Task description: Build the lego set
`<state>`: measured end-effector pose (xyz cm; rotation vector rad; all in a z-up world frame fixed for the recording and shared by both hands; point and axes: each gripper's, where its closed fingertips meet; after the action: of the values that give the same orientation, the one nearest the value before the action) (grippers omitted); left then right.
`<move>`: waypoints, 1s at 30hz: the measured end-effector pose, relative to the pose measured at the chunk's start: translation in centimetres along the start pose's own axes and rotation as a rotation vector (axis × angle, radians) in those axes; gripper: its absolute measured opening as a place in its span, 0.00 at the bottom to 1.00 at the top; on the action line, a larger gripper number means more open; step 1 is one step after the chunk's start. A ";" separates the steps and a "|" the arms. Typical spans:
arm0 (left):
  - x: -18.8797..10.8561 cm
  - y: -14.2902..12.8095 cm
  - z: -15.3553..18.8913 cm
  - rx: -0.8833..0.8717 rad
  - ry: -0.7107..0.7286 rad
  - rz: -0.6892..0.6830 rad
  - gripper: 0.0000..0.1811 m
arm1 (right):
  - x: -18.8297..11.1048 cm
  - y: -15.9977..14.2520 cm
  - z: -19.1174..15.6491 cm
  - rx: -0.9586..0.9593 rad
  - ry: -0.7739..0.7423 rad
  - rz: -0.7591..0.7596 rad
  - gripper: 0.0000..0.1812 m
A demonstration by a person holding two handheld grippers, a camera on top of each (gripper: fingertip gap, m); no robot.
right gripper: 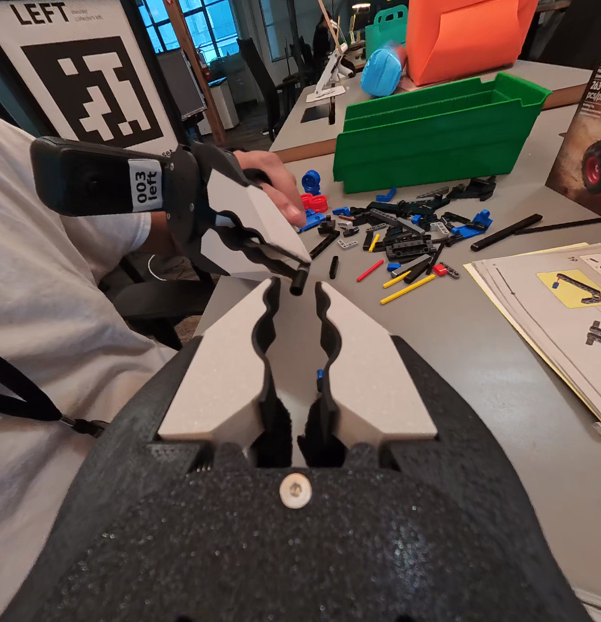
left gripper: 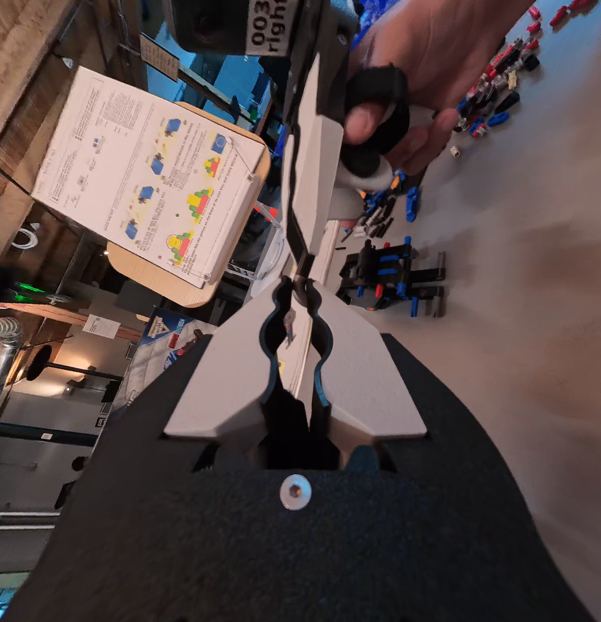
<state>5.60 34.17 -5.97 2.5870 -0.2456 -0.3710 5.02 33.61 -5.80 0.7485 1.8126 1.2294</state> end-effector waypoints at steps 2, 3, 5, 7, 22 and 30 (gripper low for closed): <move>0.0 0.4 -0.2 -0.018 0.004 0.010 0.04 | 0.0 0.0 -0.1 -0.020 -0.005 -0.007 0.04; 0.0 0.4 -0.3 -0.033 0.002 0.010 0.04 | 0.0 0.1 0.0 -0.038 -0.023 -0.007 0.04; 0.0 0.6 -0.3 -0.081 -0.021 0.022 0.04 | -0.1 0.0 0.0 -0.073 -0.041 -0.025 0.04; -0.1 0.8 0.1 -0.179 -0.098 0.051 0.04 | -0.2 -0.2 -0.2 -0.152 -0.056 -0.043 0.04; -1.6 3.2 0.7 -0.561 -0.484 0.279 0.03 | -0.7 0.1 -2.2 -0.465 -0.081 0.007 0.05; -1.9 3.3 0.8 -0.166 -0.240 0.267 0.03 | -1.0 0.2 -2.8 -0.019 0.208 0.027 0.15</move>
<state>3.18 31.46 -4.56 2.3072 -0.6114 -0.5770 3.13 31.61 -4.72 0.6564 1.9597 1.3838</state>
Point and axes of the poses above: each gripper's, where its closed fingertips meet, x out along the fingers, y out of its top, z = x × y across the jaws, and after that the axes turned 5 degrees about -z, right-handed
